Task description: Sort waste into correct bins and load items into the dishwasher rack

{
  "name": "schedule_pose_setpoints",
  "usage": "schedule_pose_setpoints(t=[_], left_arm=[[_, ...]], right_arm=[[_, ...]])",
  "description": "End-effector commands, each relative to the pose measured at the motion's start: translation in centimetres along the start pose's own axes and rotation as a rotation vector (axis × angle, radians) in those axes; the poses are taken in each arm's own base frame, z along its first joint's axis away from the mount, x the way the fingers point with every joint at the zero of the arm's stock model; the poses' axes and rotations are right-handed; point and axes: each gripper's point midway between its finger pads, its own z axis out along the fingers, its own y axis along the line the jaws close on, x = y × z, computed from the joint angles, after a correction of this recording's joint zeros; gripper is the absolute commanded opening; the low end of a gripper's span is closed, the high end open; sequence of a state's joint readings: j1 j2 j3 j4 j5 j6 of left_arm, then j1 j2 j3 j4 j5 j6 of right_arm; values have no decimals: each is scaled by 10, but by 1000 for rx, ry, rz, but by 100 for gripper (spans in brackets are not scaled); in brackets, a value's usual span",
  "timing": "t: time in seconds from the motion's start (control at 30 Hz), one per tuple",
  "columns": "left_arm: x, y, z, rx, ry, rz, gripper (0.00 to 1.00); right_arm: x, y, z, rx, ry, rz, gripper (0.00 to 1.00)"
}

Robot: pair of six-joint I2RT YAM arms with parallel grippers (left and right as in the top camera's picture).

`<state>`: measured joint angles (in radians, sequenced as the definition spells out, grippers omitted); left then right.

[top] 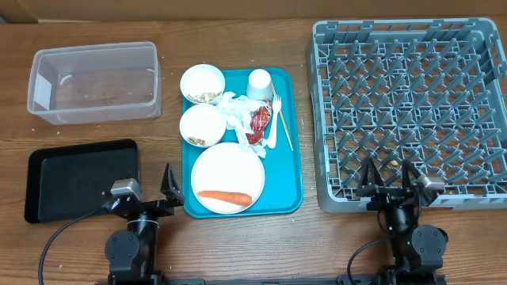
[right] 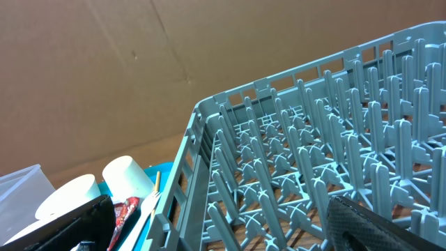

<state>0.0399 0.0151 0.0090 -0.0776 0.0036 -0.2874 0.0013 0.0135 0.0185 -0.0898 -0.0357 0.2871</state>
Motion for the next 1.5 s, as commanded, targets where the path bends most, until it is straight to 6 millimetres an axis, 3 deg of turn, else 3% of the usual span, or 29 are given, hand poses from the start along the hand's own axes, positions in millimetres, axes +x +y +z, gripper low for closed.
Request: schedule_pose_setpoints(t=[0.0,1.47], left_arm=[[-1,1,0,-6,-9,11,100],[0,-3,0,18,-2,-16,100]], right_arm=[[0,-3,0,12,-11,-7,100],[0,-3,0,12,-11,-7,100]])
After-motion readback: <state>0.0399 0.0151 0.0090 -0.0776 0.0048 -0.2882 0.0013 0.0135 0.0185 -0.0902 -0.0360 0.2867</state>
